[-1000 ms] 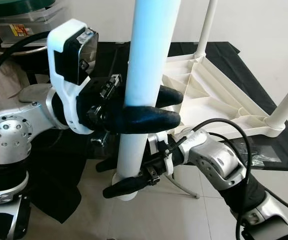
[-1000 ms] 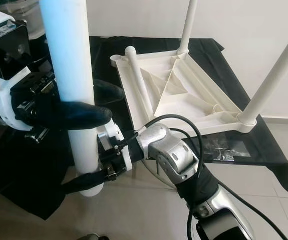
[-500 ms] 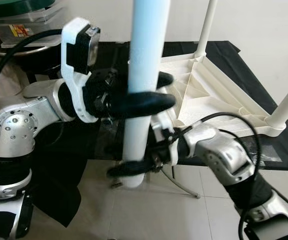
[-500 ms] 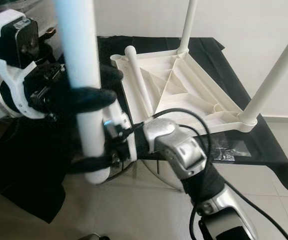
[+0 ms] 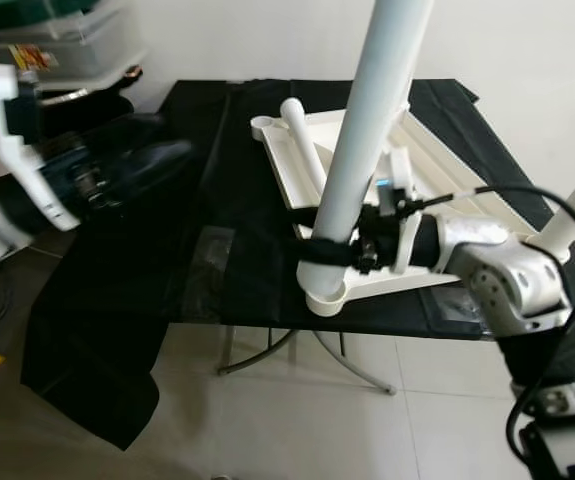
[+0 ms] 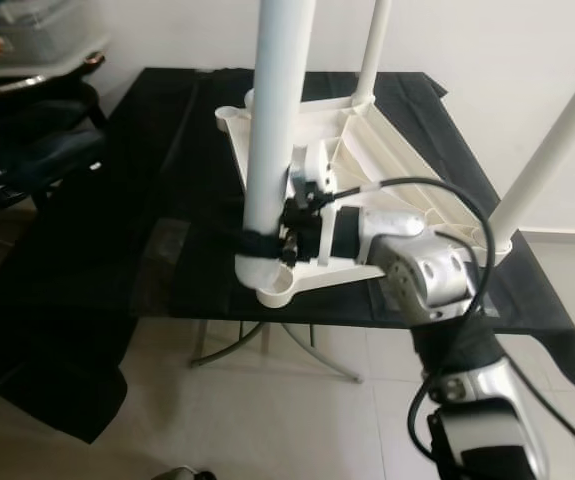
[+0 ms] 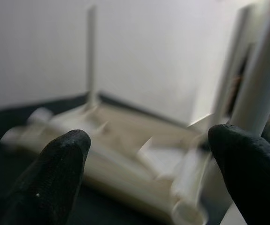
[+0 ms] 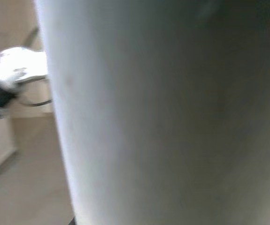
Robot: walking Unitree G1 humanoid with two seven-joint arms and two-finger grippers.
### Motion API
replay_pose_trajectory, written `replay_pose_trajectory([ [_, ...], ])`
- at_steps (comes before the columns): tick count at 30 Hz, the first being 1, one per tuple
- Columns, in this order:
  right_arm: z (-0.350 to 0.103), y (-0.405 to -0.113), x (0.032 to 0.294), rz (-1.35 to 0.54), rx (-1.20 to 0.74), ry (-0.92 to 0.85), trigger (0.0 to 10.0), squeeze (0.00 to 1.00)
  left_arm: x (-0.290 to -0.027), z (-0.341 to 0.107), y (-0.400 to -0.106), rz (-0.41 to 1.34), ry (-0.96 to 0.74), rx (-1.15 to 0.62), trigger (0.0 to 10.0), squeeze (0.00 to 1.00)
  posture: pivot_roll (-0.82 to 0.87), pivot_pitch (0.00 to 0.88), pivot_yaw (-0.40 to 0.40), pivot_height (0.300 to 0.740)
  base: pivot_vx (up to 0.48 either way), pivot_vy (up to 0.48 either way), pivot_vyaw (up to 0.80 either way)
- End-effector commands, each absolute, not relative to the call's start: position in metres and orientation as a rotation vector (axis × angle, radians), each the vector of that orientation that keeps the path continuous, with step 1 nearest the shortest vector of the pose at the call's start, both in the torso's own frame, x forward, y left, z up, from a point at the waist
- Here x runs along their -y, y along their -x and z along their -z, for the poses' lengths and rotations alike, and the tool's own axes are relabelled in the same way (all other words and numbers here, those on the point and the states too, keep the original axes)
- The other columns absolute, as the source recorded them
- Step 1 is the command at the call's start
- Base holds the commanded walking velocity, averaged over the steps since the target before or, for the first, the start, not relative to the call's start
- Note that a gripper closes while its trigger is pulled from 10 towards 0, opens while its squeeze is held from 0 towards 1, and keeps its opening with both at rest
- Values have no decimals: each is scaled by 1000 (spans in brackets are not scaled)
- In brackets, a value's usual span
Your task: Building children table
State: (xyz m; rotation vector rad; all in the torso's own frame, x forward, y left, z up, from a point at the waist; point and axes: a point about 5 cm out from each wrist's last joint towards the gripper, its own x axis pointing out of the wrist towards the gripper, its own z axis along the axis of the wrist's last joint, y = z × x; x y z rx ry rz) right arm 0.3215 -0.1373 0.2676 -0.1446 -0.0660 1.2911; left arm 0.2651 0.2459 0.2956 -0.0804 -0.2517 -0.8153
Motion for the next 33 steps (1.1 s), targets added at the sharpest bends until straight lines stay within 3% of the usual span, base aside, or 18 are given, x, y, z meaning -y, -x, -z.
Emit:
replay_pose_trajectory([
  [1,-272,-322,138,-1284,90,157,0,0,-246,-294,-262,793,61,257,10000,1000,-18,144,17,740,0,0,0],
  [3,-274,-324,142,-1275,88,167,0,0,-239,-274,-254,772,79,209,10000,1000,-11,154,12,740,0,0,0],
  [4,-275,-325,143,-1279,86,182,2196,0,-225,-255,-244,781,83,158,10000,1000,-9,165,7,740,0,0,0],
  [5,-277,-326,142,-1278,81,197,10000,0,-206,-239,-234,803,117,118,10000,1000,-8,176,5,740,0,0,0],
  [6,-277,-326,142,-1278,81,197,10000,0,-206,-239,-234,803,117,118,10000,1000,-8,176,5,740,0,0,0],
  [10,-282,-330,140,-1257,76,227,10000,0,-157,-200,-203,892,146,-3,10000,1000,-10,201,-1,740,0,0,0],
  [18,-286,-337,142,-1207,43,262,10000,0,-138,-175,-184,912,109,-81,10000,1000,-15,237,-2,740,0,0,0],
  [19,-289,-340,143,-1171,27,282,10000,0,-131,-167,-176,914,73,-105,10000,588,-21,257,-4,740,0,0,0],
  [20,-292,-343,143,-1140,11,285,10000,0,-125,-162,-170,917,47,-112,10000,0,-22,265,-5,740,0,0,0],
  [27,-303,-357,140,-988,-38,208,10000,0,-120,-169,-172,815,71,-34,10000,0,-31,304,-7,740,0,0,0],
  [33,-305,-357,139,-981,-31,195,10000,0,-117,-169,-170,802,53,-6,10000,0,-24,309,-7,740,0,0,0],
])
